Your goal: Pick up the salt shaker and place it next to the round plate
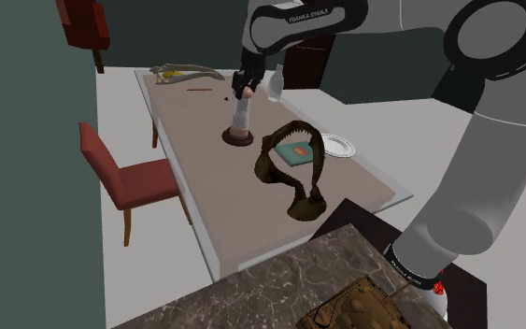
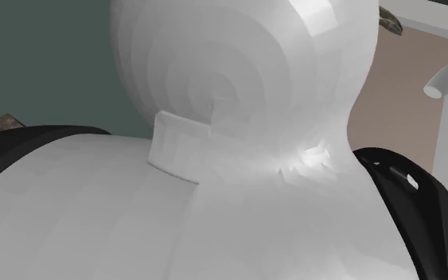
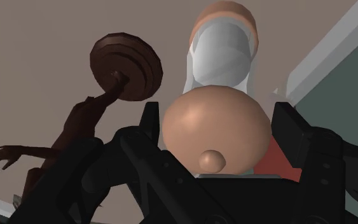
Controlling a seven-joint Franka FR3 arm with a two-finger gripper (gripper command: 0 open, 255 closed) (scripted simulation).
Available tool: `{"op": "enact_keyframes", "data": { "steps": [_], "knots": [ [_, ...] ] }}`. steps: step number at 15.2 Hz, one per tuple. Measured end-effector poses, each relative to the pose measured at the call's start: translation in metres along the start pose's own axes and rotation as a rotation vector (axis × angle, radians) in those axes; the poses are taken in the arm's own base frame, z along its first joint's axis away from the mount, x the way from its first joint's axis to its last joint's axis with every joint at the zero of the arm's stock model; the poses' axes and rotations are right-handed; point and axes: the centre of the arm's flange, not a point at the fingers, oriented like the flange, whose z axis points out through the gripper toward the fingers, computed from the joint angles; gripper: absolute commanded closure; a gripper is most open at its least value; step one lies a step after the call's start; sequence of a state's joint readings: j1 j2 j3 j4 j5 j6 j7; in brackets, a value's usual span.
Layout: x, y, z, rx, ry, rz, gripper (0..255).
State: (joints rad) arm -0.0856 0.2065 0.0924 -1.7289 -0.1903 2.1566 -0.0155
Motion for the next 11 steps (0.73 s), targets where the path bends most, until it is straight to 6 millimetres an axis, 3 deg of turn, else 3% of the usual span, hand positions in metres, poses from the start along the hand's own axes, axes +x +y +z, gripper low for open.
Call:
{"op": "enact_keyframes", "data": {
  "steps": [11],
  "knots": [
    [0.011, 0.008, -0.056, 0.000, 0.000, 0.000, 255]
  ]
}}
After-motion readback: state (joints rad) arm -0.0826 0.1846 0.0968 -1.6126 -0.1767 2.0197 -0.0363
